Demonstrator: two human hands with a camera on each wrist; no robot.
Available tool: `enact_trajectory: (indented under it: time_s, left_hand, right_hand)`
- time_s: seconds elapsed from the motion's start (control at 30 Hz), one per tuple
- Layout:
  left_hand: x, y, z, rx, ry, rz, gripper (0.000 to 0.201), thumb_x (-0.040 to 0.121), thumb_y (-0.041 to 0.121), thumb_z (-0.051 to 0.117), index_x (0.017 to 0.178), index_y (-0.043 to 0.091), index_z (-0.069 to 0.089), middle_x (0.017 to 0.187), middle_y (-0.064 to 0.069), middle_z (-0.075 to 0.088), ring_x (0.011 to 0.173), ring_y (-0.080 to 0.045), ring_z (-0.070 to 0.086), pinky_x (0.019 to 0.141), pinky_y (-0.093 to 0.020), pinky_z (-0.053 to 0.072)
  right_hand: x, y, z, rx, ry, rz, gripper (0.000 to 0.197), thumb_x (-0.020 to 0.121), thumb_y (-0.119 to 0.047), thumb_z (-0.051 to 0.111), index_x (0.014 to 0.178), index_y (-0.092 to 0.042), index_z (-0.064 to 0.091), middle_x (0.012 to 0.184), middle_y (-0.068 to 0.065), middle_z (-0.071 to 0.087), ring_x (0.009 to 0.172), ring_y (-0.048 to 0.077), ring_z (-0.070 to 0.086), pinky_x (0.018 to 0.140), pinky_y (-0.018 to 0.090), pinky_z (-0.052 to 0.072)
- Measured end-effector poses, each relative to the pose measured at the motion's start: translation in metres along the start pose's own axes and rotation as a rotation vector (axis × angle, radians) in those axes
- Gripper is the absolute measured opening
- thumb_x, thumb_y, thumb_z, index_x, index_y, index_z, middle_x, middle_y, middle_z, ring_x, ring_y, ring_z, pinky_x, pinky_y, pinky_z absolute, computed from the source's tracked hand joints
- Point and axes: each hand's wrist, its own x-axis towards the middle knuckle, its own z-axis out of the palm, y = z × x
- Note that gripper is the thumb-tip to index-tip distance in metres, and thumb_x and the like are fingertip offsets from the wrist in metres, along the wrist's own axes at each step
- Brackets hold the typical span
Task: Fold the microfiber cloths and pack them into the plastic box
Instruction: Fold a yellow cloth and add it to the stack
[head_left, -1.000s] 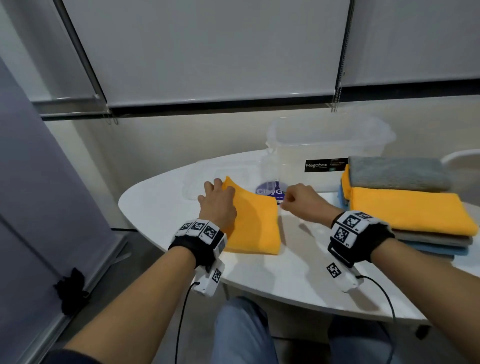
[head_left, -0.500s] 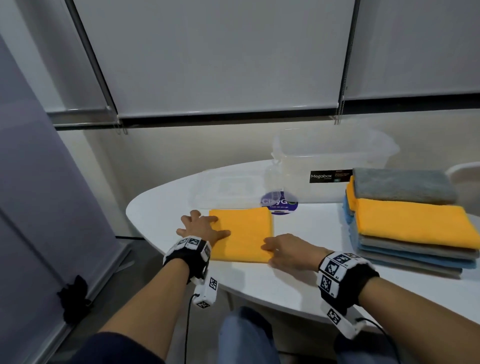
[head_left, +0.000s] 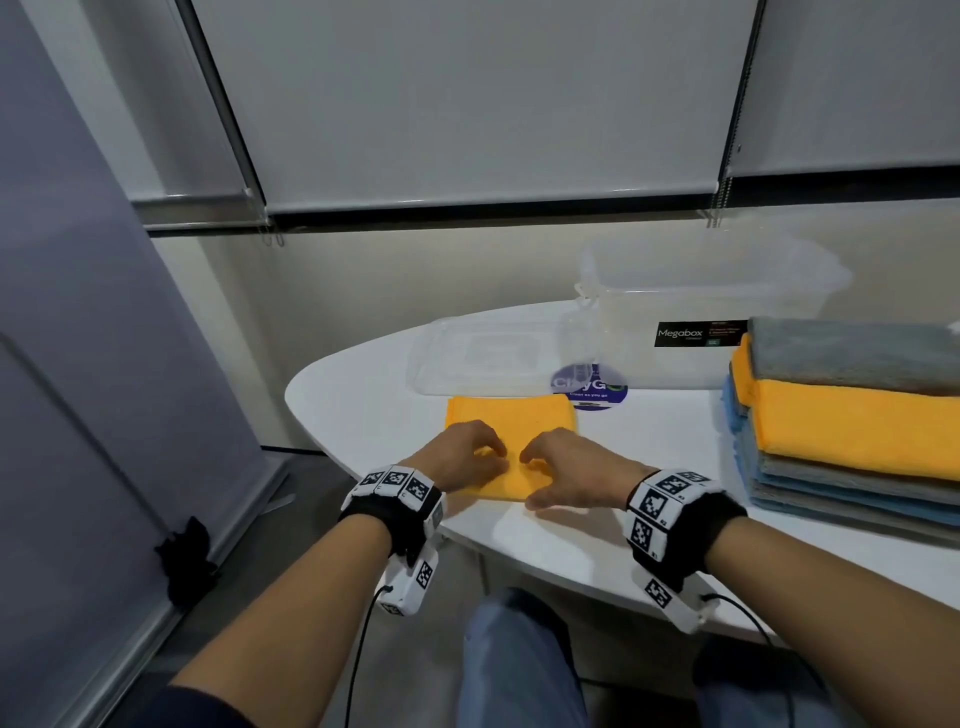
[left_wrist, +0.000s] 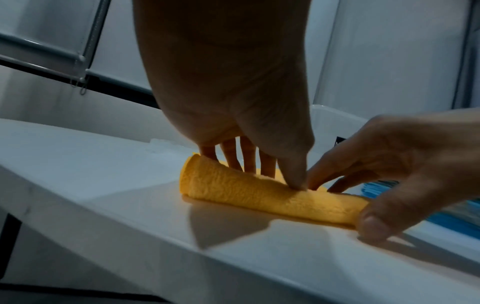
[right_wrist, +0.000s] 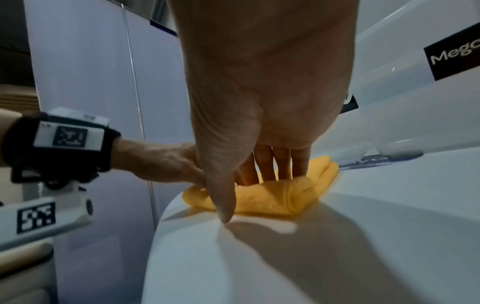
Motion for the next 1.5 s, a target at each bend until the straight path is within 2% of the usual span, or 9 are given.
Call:
enact_trajectory:
  time_s: [0.17,0.33,0.5,0.57,0.73,0.83,1.07,1.2,1.5]
  left_hand:
    - [-0.007,0.003,0.007,0.188,-0.210,0.020,0.080,0.083,0.061,0.069,0.147,0.019,0.047,0.156,-0.001,0.032,0.141,-0.022,0.035,0.112,-0.034,0.032]
    - [-0.011,0.017,0.011,0.231,-0.230,0.095,0.069,0.084,0.036,0.071,0.147,0.021,0.046,0.157,-0.001,0.035,0.140,-0.021,0.037,0.113,-0.036,0.032]
    - [-0.015,0.022,0.008,-0.003,-0.175,0.035,0.014,0.078,0.022,0.061,0.090,0.028,0.066,0.083,0.007,0.062,0.077,-0.017,0.056,0.069,-0.031,0.044]
    - [-0.015,0.024,0.007,-0.136,-0.131,0.041,0.014,0.076,0.023,0.056,0.065,0.023,0.049,0.063,0.007,0.042,0.059,-0.013,0.038,0.059,-0.030,0.030]
    - [-0.010,0.019,0.013,-0.371,0.064,-0.085,0.011,0.088,0.018,0.061,0.097,0.016,0.067,0.081,0.006,0.059,0.073,-0.011,0.054,0.064,-0.024,0.040]
    - [-0.005,0.014,0.022,-0.497,0.159,-0.175,0.004,0.085,0.020,0.070,0.084,0.019,0.066,0.071,0.004,0.054,0.069,-0.015,0.050,0.062,-0.026,0.038]
    - [-0.011,0.016,0.028,-0.898,0.286,-0.197,0.023,0.084,0.016,0.080,0.098,0.001,0.070,0.090,-0.009,0.075,0.080,-0.016,0.070,0.068,-0.022,0.054]
    - [0.004,0.017,0.031,-0.780,0.429,-0.261,0.026,0.090,0.014,0.071,0.088,-0.010,0.062,0.075,-0.007,0.063,0.072,-0.017,0.058,0.059,-0.018,0.046]
    - [0.044,0.012,0.043,-0.376,0.481,-0.379,0.034,0.098,0.036,0.058,0.114,0.005,0.063,0.107,-0.016,0.068,0.102,-0.035,0.061,0.083,-0.039,0.048]
  right_hand:
    - [0.002,0.007,0.016,-0.109,0.038,0.008,0.035,0.087,-0.024,0.066,0.122,-0.020,0.062,0.117,0.006,0.063,0.104,0.027,0.060,0.076,0.030,0.041]
    - [-0.009,0.015,0.003,-0.069,0.074,0.027,0.022,0.091,-0.022,0.056,0.109,-0.019,0.069,0.102,0.005,0.066,0.091,0.025,0.057,0.071,0.031,0.039]
    - [-0.029,0.031,-0.023,0.191,0.051,0.071,0.027,0.085,-0.020,0.056,0.060,-0.018,0.045,0.061,-0.002,0.039,0.058,0.015,0.034,0.056,0.030,0.026]
    - [-0.033,0.040,-0.030,0.295,0.031,0.118,0.026,0.086,-0.018,0.056,0.063,-0.014,0.046,0.065,0.003,0.036,0.060,0.016,0.033,0.058,0.032,0.026]
    - [-0.031,0.055,-0.030,0.617,-0.059,0.257,0.023,0.087,-0.029,0.070,0.076,-0.017,0.054,0.073,-0.001,0.043,0.068,0.016,0.044,0.061,0.027,0.034]
    - [-0.028,0.065,-0.027,0.601,-0.132,0.270,0.042,0.075,-0.036,0.084,0.104,-0.018,0.058,0.096,-0.004,0.056,0.095,0.018,0.058,0.073,0.024,0.045]
    - [-0.018,0.077,-0.025,0.676,0.109,0.306,0.020,0.087,-0.026,0.076,0.082,-0.012,0.062,0.079,0.003,0.061,0.076,0.015,0.059,0.063,0.023,0.043]
    - [-0.005,0.082,-0.020,0.709,0.248,0.348,0.028,0.085,-0.029,0.078,0.084,-0.009,0.058,0.079,0.009,0.058,0.077,0.021,0.056,0.068,0.030,0.041]
    - [0.015,0.085,-0.004,0.591,0.297,0.546,0.027,0.102,-0.032,0.051,0.088,-0.009,0.047,0.093,0.008,0.052,0.093,0.028,0.053,0.072,0.034,0.041]
